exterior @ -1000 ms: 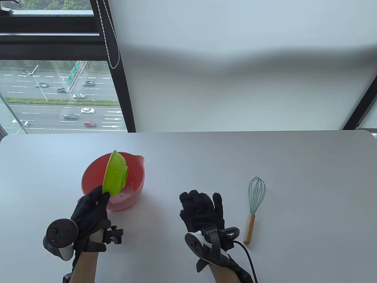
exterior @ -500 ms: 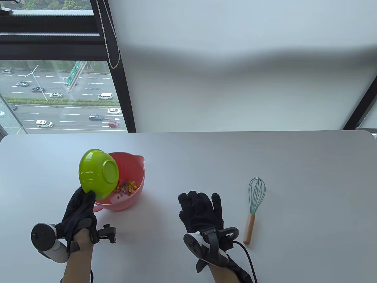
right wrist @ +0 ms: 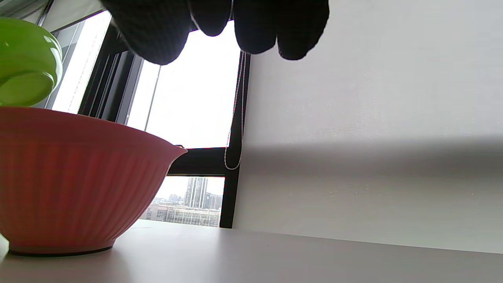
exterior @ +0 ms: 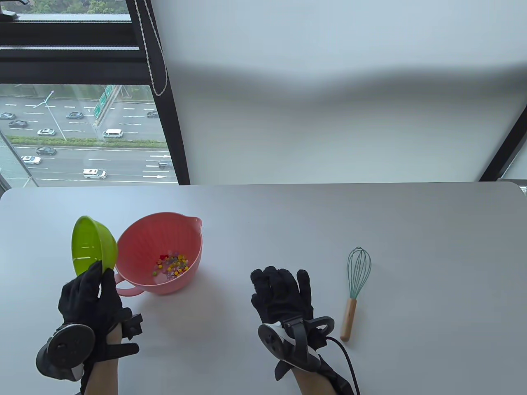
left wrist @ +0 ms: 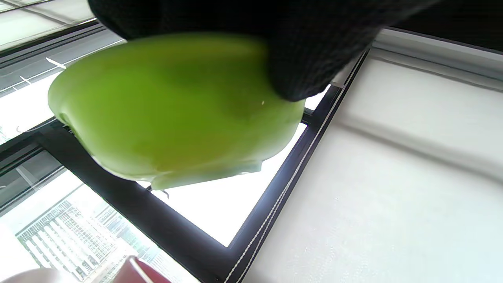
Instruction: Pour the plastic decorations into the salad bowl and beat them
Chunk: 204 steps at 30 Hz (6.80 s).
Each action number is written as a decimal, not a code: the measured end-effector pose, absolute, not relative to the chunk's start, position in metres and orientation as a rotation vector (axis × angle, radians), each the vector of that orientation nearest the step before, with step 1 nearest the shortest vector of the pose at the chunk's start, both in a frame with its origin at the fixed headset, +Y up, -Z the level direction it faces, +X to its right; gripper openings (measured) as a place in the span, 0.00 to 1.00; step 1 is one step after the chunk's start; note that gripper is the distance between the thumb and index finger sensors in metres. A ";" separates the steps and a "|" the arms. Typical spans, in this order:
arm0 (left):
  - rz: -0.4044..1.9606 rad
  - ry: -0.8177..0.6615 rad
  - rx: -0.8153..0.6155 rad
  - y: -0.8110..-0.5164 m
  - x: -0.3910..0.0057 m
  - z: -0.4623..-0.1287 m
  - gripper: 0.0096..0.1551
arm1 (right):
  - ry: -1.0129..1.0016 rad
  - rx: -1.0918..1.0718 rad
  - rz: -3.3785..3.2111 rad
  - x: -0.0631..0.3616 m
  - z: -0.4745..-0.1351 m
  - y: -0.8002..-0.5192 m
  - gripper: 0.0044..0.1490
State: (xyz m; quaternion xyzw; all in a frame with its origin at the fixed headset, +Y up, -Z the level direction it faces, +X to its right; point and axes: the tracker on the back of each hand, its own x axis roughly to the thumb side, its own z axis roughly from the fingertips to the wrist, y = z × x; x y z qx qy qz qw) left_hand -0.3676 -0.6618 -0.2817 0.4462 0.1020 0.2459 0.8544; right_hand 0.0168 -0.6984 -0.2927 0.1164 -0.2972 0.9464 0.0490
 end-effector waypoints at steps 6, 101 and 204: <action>0.322 0.339 0.805 -0.666 -0.372 -0.290 0.21 | -0.892 0.346 2.877 0.018 -0.294 -0.699 0.42; 0.745 0.323 0.372 -0.710 -0.372 -0.361 0.35 | -0.675 0.282 2.903 0.027 -0.306 -0.709 0.42; 1.130 -0.375 0.078 -0.747 -0.286 -0.348 0.36 | -0.757 0.213 1.981 0.103 -0.299 -0.690 0.26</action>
